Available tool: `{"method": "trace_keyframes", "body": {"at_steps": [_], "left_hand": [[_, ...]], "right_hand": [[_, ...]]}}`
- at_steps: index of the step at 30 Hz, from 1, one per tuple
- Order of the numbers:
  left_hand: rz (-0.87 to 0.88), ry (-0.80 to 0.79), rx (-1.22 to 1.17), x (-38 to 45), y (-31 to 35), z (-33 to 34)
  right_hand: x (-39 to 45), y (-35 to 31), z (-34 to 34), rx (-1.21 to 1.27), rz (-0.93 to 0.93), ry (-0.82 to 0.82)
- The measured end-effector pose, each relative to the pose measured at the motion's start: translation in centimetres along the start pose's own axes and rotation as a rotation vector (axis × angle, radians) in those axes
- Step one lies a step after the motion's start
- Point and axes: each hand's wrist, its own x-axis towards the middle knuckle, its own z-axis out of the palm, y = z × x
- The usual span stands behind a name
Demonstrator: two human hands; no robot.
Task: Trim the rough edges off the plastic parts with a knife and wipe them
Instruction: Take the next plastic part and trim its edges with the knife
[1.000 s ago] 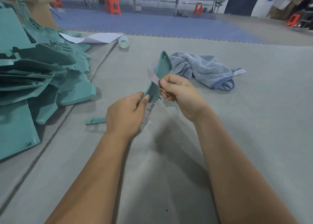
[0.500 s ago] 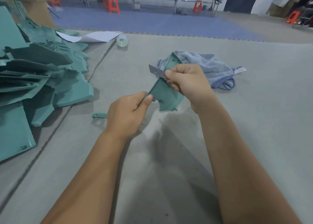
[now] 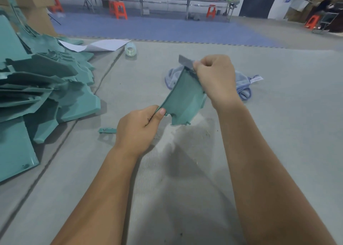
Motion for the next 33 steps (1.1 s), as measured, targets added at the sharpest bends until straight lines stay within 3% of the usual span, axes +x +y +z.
{"method": "trace_keyframes", "body": {"at_steps": [3, 8, 12, 21, 29, 33], "left_hand": [[-0.004, -0.005, -0.003, 0.1, 0.0, 0.1], [-0.043, -0.014, -0.003, 0.2, -0.2, 0.1], [-0.058, -0.023, 0.018, 0.3, -0.1, 0.0], [-0.064, -0.008, 0.019, 0.0, 0.0, 0.1], [-0.026, -0.017, -0.004, -0.1, 0.1, 0.0], [-0.028, -0.017, 0.024, -0.1, 0.1, 0.1]], "right_hand": [[0.0, -0.7, -0.4, 0.093, -0.002, 0.010], [-2.9, -1.2, 0.2, 0.162, 0.111, -0.414], [-4.3, -1.5, 0.7, 0.048, 0.147, -0.544], [-4.2, -0.7, 0.6, -0.096, -0.036, -0.388], [-1.3, -0.2, -1.4, -0.018, 0.026, -0.039], [-2.6, -0.3, -0.4, 0.078, 0.007, -0.156]]}}
